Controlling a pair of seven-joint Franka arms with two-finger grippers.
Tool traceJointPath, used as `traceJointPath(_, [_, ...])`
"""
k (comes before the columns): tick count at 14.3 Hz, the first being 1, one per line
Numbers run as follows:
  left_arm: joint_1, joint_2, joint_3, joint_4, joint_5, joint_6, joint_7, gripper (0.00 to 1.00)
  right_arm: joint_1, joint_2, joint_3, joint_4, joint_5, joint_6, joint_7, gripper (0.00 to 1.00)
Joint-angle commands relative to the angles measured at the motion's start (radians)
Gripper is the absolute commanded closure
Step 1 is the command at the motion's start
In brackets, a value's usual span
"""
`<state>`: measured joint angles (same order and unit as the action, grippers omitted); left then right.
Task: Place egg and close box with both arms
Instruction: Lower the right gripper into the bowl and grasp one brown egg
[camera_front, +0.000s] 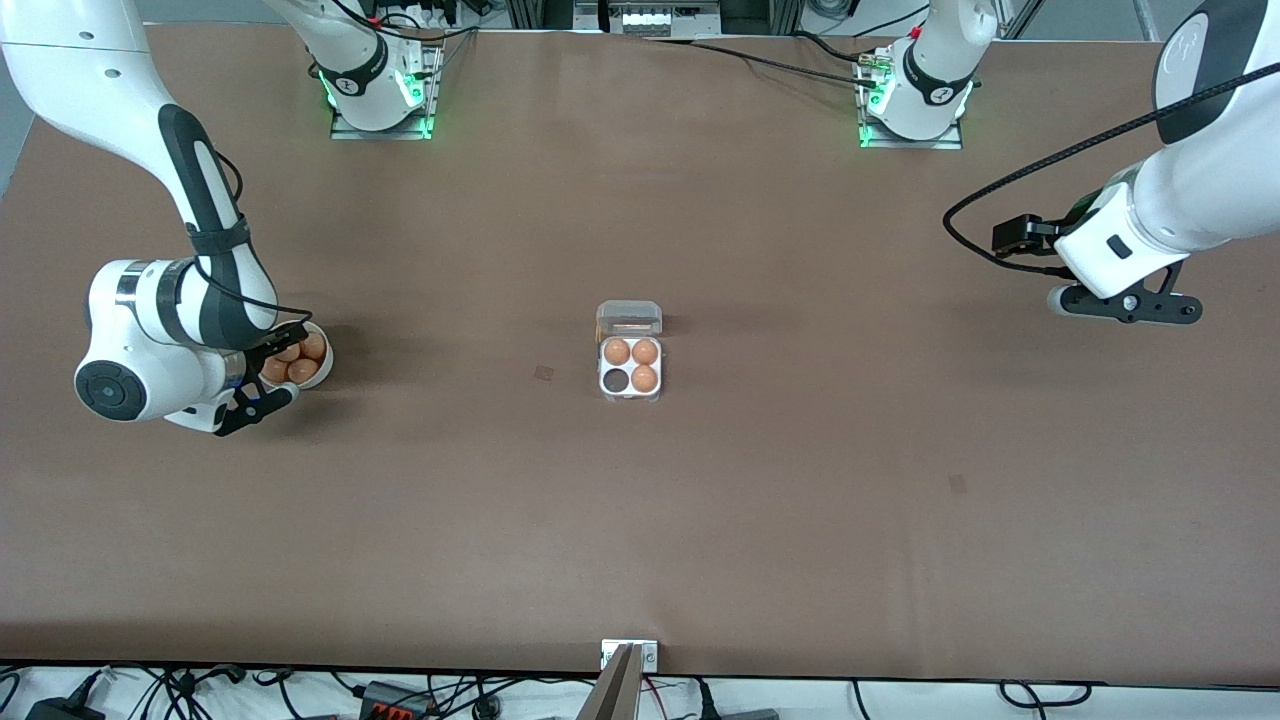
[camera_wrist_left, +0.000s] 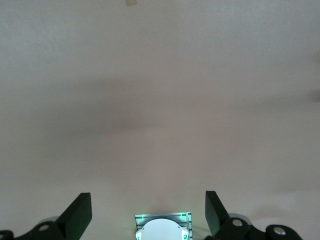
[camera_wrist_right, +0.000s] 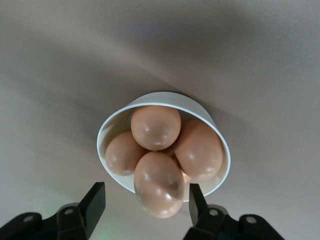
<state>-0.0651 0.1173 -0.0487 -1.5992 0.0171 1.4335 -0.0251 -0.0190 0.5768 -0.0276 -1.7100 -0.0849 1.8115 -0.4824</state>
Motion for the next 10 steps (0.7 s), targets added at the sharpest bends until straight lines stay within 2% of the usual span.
traceJointPath(1, [0.008, 0.009, -0.003, 0.016, 0.006, -0.01, 0.024, 0.0, 0.005, 0.014, 0.0, 0.007, -0.012, 0.002, -0.013, 0.28])
traceJointPath(6, [0.008, 0.009, -0.003, 0.013, 0.004, -0.013, 0.024, 0.0, 0.004, 0.014, 0.0, 0.009, -0.036, 0.006, -0.015, 0.32])
traceJointPath(10, [0.008, 0.01, -0.005, 0.015, 0.004, -0.01, 0.022, 0.0, 0.005, 0.015, 0.0, 0.009, -0.052, 0.005, -0.013, 0.44])
